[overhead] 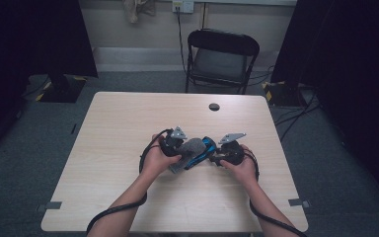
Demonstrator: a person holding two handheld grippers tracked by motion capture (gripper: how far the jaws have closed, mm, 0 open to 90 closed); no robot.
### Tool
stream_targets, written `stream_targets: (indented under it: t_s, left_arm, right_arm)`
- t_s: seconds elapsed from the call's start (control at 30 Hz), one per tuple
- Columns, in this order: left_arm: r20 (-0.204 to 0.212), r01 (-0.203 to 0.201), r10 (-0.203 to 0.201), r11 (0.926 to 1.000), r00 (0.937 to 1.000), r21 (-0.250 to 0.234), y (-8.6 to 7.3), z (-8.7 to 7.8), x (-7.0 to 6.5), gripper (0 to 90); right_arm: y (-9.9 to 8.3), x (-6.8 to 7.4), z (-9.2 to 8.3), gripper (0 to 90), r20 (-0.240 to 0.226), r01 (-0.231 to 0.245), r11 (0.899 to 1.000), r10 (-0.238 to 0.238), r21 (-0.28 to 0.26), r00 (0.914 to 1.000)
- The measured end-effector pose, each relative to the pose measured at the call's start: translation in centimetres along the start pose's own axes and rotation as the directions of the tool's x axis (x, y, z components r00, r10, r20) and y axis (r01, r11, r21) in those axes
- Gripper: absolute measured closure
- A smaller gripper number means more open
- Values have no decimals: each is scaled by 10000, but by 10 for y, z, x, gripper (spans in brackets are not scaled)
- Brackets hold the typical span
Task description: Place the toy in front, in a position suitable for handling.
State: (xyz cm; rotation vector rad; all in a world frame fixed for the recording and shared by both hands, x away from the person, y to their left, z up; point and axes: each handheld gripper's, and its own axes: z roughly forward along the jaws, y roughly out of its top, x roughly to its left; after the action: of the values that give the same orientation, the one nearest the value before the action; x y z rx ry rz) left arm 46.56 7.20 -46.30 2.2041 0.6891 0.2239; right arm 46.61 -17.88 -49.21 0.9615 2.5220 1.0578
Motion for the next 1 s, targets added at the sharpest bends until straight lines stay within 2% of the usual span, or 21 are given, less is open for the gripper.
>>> stream_targets:
  t_s: [0.1, 0.17, 0.3, 0.33, 0.43, 0.53, 0.6, 0.8, 0.93, 1.0]
  left_arm:
    - [13, 9, -9, 10000, 10000, 28, -1, 0, 1, 680]
    - [-2, 8, -8, 10000, 10000, 10, -1, 0, 1, 680]
    - [-24, -60, 60, 10000, 10000, 36, -1, 0, 0, 680]
    - [-27, -47, 47, 10000, 10000, 42, -1, 0, 0, 680]
    - [-27, -39, 39, 10000, 10000, 42, 0, 0, 1, 680]
    - [-48, -31, 31, 10000, 10000, 45, 0, 0, 0, 681]
    - [-32, -26, 26, 10000, 10000, 88, 0, 0, 1, 680]
    - [-33, 2, -2, 9999, 10000, 141, 4, -1, 2, 680]
    - [6, -27, 27, 9999, 10000, 158, 3, 1, 2, 681]
    - [10, 8, -8, 9999, 10000, 114, 2, 1, 2, 681]
  right_arm:
    - [1, 2, 0, 526, 144, 249, 9997, -250, 76, 9996]
    - [1, 2, 0, 524, 116, 137, 9998, -139, 127, 9998]
    - [3, 1, -2, 447, 143, 0, 9999, -2, 149, 9999]
    - [4, 0, -4, 435, 244, -11, 10000, 8, 93, 9997]
    - [8, -3, -10, 433, 130, -136, 9999, 137, -86, 9998]
    - [12, -4, -13, 438, 102, -156, 9997, 158, -193, 9998]
    - [15, -6, -14, 482, 25, -211, 9994, 211, -268, 9998]
    - [21, -3, -13, 479, 100, 122, 9999, -122, 0, 9999]
    - [25, -6, -18, 488, 92, -213, 9990, 217, -391, 9997]
    - [28, -8, -18, 508, 190, -255, 9993, 260, -290, 9995]
